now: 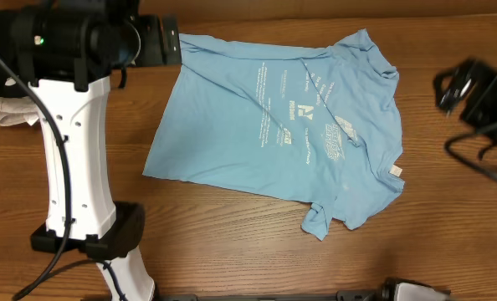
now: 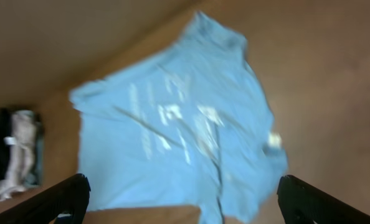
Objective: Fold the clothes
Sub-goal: 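Release the shirt and move both grippers to its sides, then grasp the shirt's left and right edges with both grippers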
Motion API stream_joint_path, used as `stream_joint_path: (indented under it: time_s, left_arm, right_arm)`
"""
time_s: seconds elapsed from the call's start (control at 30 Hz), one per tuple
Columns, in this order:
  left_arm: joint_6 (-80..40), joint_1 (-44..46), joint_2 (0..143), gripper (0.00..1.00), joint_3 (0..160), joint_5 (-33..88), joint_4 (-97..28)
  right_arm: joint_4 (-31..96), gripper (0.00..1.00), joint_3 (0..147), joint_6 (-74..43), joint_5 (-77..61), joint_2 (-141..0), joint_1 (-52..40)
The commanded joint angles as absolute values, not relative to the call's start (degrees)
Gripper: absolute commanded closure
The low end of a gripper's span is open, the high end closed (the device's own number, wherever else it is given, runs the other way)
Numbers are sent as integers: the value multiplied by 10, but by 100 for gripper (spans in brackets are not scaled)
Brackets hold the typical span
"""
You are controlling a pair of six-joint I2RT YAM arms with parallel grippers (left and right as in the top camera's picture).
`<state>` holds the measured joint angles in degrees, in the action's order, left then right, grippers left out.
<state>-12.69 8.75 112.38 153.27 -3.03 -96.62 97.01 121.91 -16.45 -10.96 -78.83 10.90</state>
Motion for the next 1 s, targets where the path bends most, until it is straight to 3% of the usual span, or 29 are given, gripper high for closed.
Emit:
stream_joint_path:
  time_s: [0.0,0.23,0.43,0.6,0.73,0.9,0.97]
  left_arm:
    - [-128,86,1053,0,1444,-41,-968]
    - [-160,75,1047,0,1226,-82,-940]
    - [-159,38,1047,0,1035,-80,-816]
    - [-159,17,1047,1,900,-74,-690]
    - [-159,11,1047,4,827,-48,-608]
    - [-159,11,1047,4,784,-30,-546]
    - [-159,10,1047,2,776,-31,-533]
  right_arm:
    - [968,0,1082,-190,-48,-715,109]
    - [866,0,816,-191,-17,-699,109]
    - [740,2,677,-171,-11,-759,109]
    - [657,10,618,-166,-18,-837,108]
    - [620,27,615,-180,-21,-897,109]
    - [571,37,614,-194,-20,-930,109]
    - [557,37,609,-194,-19,-936,109]
